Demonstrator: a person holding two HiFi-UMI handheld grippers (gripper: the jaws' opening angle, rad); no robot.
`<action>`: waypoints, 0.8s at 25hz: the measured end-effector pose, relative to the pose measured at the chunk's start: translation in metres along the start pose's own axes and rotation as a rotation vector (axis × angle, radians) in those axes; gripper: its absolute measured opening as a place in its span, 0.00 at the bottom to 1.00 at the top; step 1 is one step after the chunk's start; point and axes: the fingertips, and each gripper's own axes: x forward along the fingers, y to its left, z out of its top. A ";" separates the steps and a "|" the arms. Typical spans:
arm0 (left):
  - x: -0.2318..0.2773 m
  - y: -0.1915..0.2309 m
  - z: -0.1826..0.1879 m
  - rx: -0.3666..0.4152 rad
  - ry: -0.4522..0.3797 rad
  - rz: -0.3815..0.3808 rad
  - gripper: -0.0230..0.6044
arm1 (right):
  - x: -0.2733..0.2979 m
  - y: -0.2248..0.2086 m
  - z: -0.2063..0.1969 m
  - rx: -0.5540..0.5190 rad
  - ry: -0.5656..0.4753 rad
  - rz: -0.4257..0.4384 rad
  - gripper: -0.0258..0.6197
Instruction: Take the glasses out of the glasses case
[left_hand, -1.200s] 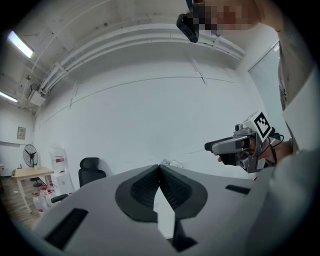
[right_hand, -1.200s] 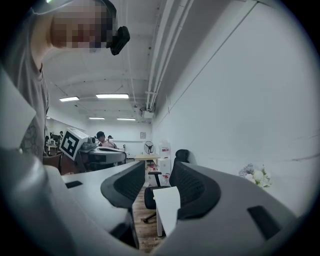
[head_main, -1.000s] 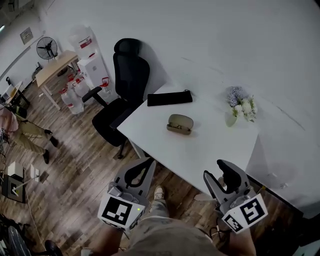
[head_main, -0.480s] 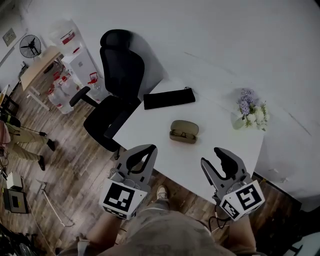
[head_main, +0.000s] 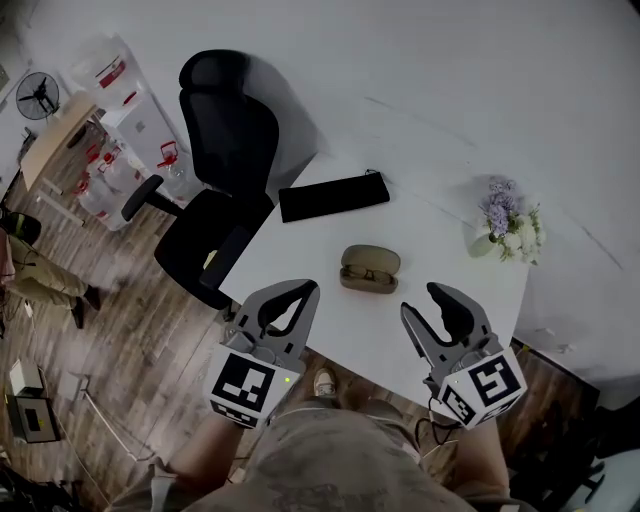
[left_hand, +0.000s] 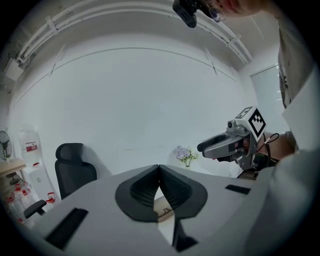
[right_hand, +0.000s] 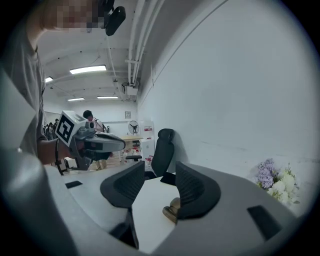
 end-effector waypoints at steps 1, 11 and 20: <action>0.003 0.002 -0.002 0.000 0.004 -0.005 0.06 | 0.004 -0.001 -0.002 -0.004 0.011 0.001 0.36; 0.029 0.005 -0.012 -0.015 0.043 -0.006 0.06 | 0.029 -0.018 -0.027 -0.070 0.117 0.024 0.36; 0.058 0.013 -0.022 -0.018 0.081 0.029 0.06 | 0.062 -0.058 -0.041 -0.074 0.166 0.013 0.32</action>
